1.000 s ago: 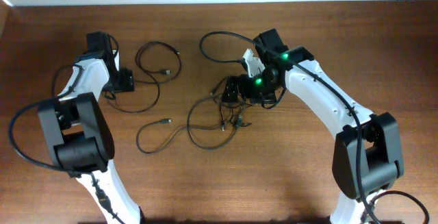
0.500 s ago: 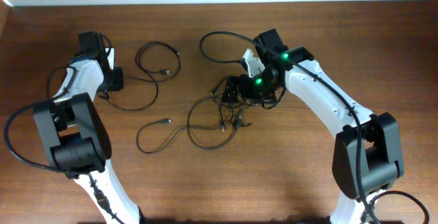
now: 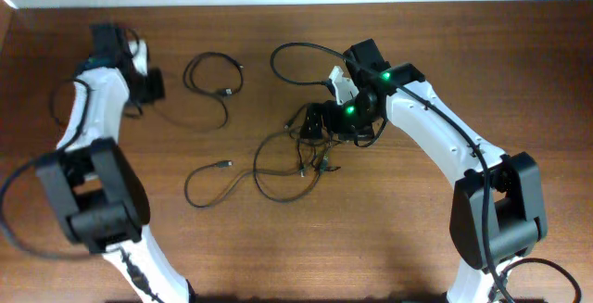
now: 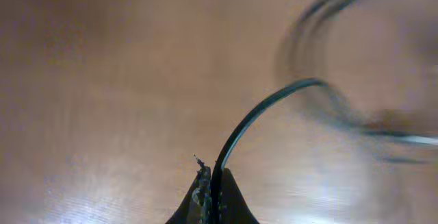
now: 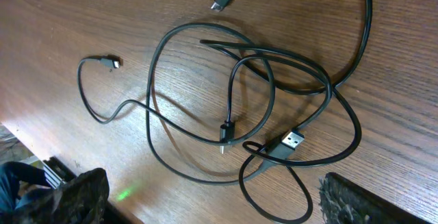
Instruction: Untangle cables
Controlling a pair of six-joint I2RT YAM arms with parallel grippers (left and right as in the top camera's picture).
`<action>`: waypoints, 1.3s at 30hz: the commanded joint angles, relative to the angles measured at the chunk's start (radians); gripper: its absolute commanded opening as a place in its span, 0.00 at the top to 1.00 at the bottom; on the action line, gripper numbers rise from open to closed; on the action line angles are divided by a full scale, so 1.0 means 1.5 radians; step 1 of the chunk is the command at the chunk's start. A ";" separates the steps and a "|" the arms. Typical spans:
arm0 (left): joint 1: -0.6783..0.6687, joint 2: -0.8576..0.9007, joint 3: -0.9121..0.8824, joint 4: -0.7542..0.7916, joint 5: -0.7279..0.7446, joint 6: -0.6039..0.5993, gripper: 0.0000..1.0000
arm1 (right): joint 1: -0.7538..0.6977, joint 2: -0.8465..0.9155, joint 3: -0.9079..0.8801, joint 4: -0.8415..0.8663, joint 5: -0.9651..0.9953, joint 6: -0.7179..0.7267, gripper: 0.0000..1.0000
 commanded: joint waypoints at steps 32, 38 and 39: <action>-0.105 -0.350 0.249 0.257 0.380 -0.248 1.00 | -0.092 -0.005 0.005 -0.070 0.010 0.004 0.05; -0.105 -0.332 0.249 0.258 0.380 -0.248 1.00 | -0.148 -0.022 0.005 -0.088 0.004 -0.023 0.05; -0.105 -0.328 0.249 0.258 0.379 -0.248 1.00 | -0.154 -0.022 0.005 -0.089 0.004 -0.023 0.05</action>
